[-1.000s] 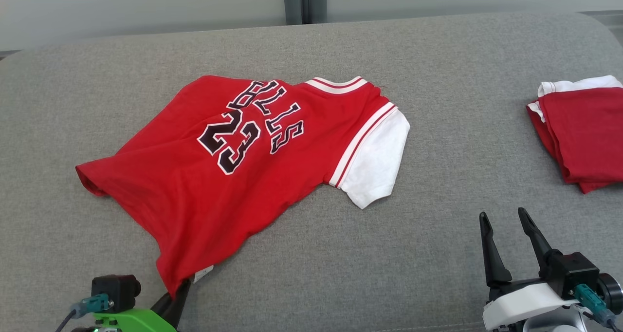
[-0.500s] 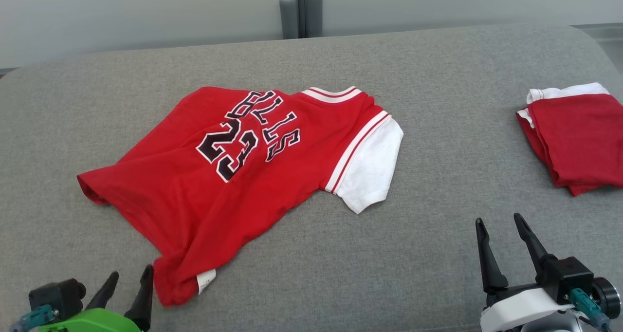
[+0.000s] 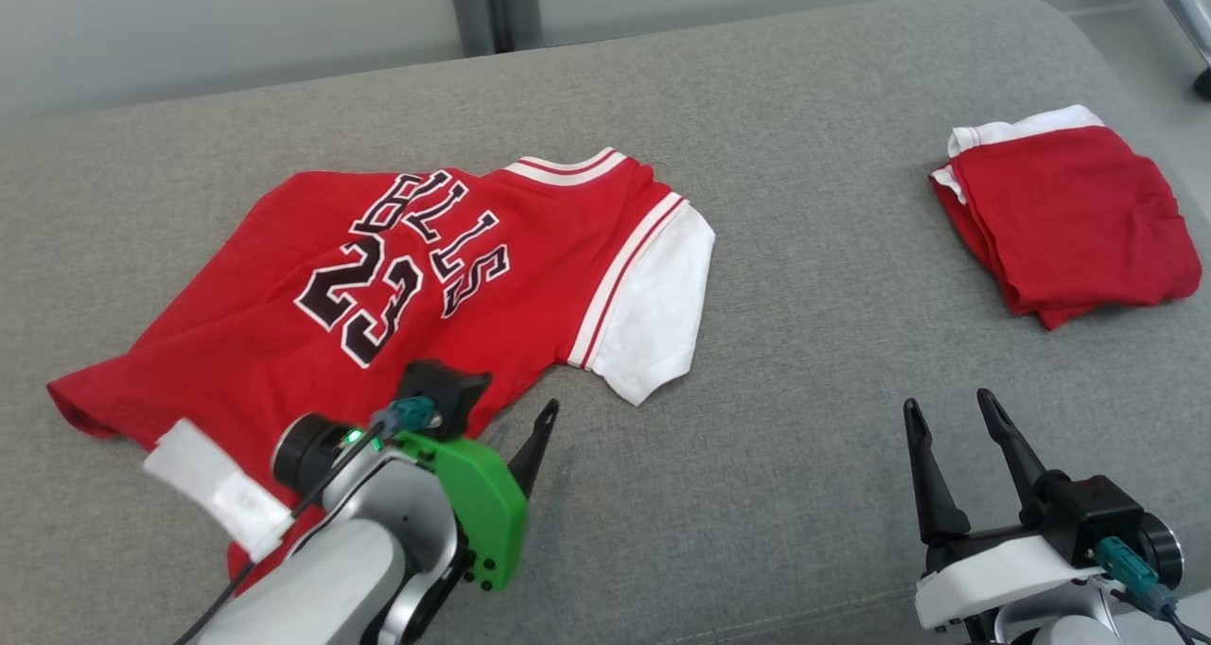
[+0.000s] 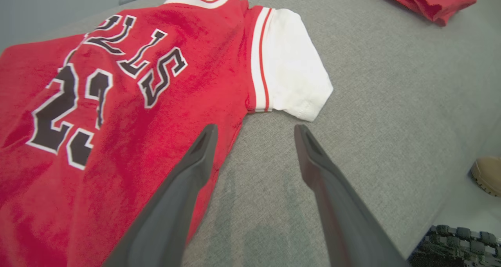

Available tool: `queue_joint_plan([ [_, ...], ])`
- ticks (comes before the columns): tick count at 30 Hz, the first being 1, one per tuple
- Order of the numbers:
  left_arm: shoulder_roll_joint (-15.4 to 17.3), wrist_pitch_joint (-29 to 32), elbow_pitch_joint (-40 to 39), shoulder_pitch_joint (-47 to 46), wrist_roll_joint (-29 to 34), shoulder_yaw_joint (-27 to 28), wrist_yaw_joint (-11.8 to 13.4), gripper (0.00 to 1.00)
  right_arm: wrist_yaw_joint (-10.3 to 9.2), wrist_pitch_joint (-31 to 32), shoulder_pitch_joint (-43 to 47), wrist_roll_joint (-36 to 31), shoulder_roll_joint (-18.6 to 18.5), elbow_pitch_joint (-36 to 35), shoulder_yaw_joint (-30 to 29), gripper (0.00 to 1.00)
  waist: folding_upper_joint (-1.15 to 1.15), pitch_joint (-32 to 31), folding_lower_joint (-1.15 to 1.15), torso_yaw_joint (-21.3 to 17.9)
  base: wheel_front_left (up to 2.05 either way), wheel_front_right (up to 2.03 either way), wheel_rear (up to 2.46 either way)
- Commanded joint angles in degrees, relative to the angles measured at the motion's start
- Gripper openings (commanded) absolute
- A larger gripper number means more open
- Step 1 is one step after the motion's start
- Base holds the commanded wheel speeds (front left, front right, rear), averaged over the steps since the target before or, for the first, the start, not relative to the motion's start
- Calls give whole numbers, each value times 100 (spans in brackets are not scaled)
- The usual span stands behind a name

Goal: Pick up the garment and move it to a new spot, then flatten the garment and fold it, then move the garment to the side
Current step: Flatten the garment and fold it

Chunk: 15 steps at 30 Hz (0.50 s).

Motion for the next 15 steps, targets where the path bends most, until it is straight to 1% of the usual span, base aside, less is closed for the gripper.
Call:
queue_joint_plan([
  [1, -59, 10, 95, -128, 89, -31, -51, 100, -9, 1, -50, 21, -11, 5, -11, 100, 0, 233, 0, -268, 0, 0, 0],
  [2, -620, 64, 1049, -764, 338, -326, -347, 100, -9, 1, -121, 114, -8, 24, -38, 100, 0, 368, 0, -535, 0, 0, 0],
  [4, -855, 58, 1440, -983, 467, -457, -453, 100, -9, 1, -136, 156, -10, 26, -50, 100, 0, 423, 0, -642, 0, 0, 0],
  [9, -1266, 69, 2345, -1399, 710, -743, -661, 100, -9, 1, -199, 236, -9, 48, -54, 100, 0, 493, 0, -807, 0, 0, 0],
  [15, -1537, 2, 3251, -1631, 841, -913, -731, 100, -9, 1, -227, 321, -9, 69, -15, 100, 0, 502, 0, -897, 0, 0, 0],
])
